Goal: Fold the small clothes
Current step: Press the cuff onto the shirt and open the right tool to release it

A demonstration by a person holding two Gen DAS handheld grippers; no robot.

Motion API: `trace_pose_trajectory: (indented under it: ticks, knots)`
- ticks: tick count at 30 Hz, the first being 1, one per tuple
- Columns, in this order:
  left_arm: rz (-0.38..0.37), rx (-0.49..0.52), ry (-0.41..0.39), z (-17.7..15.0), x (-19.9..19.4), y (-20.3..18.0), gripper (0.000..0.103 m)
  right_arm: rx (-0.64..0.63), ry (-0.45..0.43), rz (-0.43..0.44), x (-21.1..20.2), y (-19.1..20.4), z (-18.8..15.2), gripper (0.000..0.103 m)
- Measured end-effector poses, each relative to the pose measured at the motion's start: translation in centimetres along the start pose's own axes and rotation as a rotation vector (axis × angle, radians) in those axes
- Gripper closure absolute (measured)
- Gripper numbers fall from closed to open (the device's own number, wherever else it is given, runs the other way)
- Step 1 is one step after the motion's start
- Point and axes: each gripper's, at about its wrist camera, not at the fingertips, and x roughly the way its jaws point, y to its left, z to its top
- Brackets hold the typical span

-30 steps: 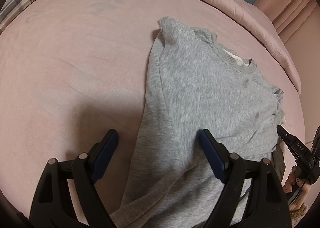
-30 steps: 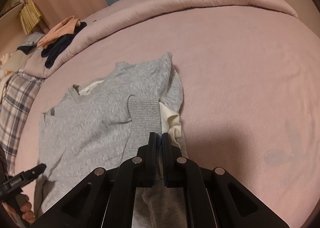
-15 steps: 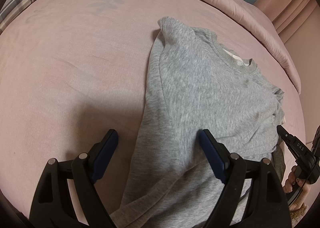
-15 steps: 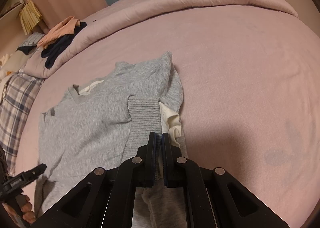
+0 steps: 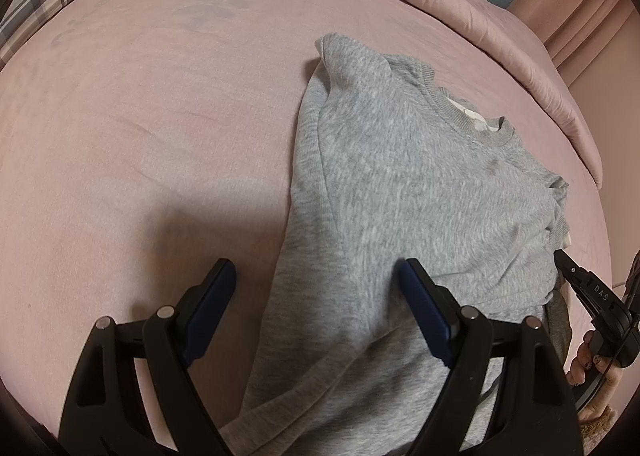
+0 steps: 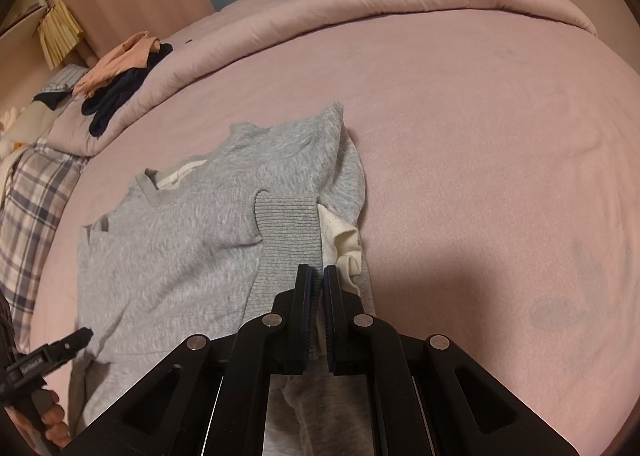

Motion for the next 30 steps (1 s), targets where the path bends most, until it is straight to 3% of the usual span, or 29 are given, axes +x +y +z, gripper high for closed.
trace_pose_trajectory:
  ticks: [30]
  knots:
    - [0.001,0.001,0.001,0.09,0.14,0.05,0.017,-0.003,0.002,-0.006,0.24,0.01,-0.04,0.099]
